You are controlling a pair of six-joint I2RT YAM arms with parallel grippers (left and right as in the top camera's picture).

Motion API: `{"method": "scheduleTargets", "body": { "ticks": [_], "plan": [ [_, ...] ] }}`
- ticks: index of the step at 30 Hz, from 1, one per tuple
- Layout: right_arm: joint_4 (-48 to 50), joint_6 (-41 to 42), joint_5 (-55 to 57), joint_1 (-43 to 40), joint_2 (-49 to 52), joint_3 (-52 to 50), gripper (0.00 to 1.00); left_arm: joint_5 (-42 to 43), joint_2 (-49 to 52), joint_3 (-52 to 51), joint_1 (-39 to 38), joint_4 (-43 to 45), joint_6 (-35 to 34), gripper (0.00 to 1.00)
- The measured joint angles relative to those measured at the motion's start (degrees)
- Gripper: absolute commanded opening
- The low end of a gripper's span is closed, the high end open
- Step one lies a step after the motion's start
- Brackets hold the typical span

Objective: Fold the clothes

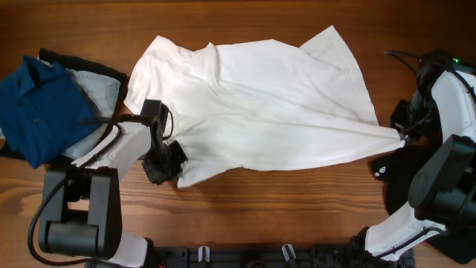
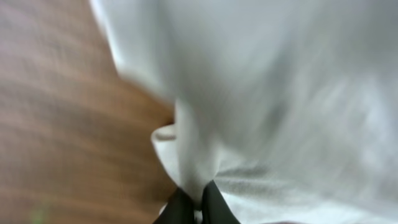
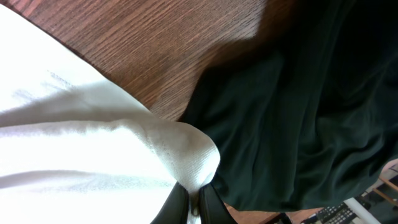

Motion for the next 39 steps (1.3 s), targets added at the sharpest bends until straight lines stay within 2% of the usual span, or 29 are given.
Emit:
{"method": "scheduleTargets", "body": {
  "ticks": [4, 5, 7, 8, 14, 22, 26, 28, 30, 35, 39],
  "plan": [
    [0.07, 0.0, 0.0, 0.0, 0.0, 0.0, 0.04, 12.98, 0.0, -0.96, -0.35, -10.78, 2.29, 0.04],
    [0.04, 0.0, 0.0, 0.0, 0.0, 0.0, 0.04, 16.31, 0.0, -1.01, -0.63, -12.63, 3.63, 0.09],
    [0.04, 0.0, 0.0, 0.0, 0.0, 0.0, 0.04, 20.35, 0.0, -1.01, -0.92, -14.45, 5.64, 0.35],
    [0.04, 0.0, 0.0, 0.0, 0.0, 0.0, 0.04, 21.03, 0.0, -1.01, -0.92, -14.45, 6.58, 0.4],
    [0.04, 0.0, 0.0, 0.0, 0.0, 0.0, 0.05, 15.23, 0.0, -1.05, -0.92, -11.65, 5.81, 0.41],
    [0.04, 0.0, 0.0, 0.0, 0.0, 0.0, 0.04, -2.91, 0.0, -1.05, -0.94, -4.22, -0.96, 0.39],
    [0.04, 0.0, 0.0, 0.0, 0.0, 0.0, 0.04, -4.61, -0.17, -1.18, -1.03, -2.36, -2.01, 0.4],
    [0.04, 0.0, 0.0, 0.0, 0.0, 0.0, 0.04, -4.66, -1.44, -2.25, -1.03, -0.37, -2.73, 0.25],
    [0.04, 0.0, 0.0, 0.0, 0.0, 0.0, 0.04, -4.7, -2.25, -3.04, -1.01, 0.66, -3.58, 0.05],
    [0.02, 0.0, -0.02, 0.0, 0.0, 0.0, 0.04, -3.28, -3.15, -3.67, -1.16, 3.34, -3.61, 0.04],
    [-0.11, -1.36, -2.71, -0.02, 0.0, 0.0, 0.04, -4.02, -3.3, -2.82, -0.81, 0.22, -1.05, 0.04]
  ]
}}
